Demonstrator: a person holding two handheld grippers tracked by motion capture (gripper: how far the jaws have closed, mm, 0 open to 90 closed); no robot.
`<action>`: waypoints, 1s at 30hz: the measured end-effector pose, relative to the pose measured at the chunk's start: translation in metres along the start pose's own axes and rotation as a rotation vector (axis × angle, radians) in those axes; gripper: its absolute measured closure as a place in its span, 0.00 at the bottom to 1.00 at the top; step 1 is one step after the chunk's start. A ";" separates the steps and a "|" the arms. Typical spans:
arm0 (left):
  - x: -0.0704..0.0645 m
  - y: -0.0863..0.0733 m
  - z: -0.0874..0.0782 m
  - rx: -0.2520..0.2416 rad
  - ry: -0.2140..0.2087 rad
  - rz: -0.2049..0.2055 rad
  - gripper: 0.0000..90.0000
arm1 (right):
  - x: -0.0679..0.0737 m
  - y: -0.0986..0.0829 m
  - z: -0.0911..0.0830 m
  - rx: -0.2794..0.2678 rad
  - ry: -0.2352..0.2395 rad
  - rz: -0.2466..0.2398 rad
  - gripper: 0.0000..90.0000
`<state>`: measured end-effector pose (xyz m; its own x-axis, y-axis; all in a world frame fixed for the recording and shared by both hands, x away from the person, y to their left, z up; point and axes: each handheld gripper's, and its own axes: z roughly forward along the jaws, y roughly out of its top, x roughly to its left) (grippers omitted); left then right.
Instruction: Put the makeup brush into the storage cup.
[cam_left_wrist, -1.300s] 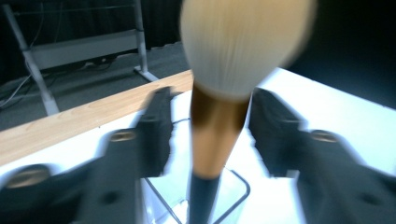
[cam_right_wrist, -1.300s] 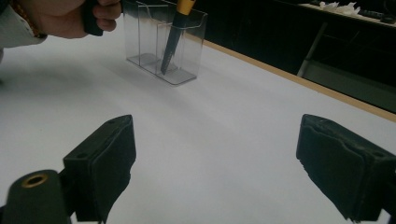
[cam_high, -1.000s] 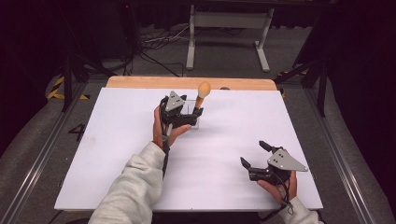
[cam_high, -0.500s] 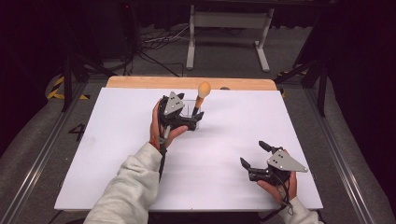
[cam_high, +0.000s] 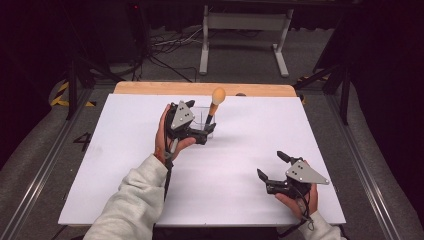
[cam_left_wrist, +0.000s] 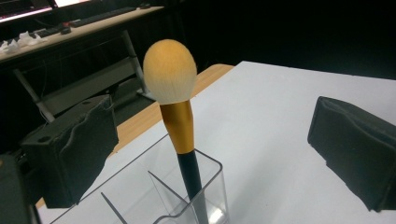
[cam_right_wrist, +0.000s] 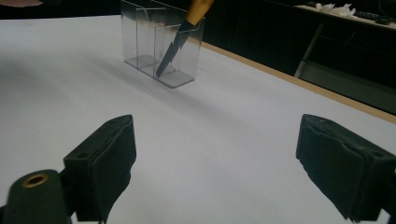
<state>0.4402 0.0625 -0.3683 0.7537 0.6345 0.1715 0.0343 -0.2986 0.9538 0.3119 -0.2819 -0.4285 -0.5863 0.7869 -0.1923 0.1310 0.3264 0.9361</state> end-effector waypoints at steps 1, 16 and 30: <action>-0.001 0.000 -0.001 0.000 0.008 0.006 0.02 | 0.000 0.000 0.000 0.000 0.000 0.001 0.14; -0.004 -0.005 -0.025 -0.002 0.013 0.044 0.02 | 0.000 0.000 0.000 0.004 0.003 -0.002 0.14; -0.004 -0.015 -0.045 0.002 0.012 0.062 0.02 | 0.001 0.000 0.001 0.005 0.001 0.001 0.14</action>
<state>0.4066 0.0964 -0.3724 0.7463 0.6234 0.2333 -0.0110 -0.3390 0.9407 0.3118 -0.2810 -0.4293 -0.5870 0.7866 -0.1916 0.1352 0.3285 0.9348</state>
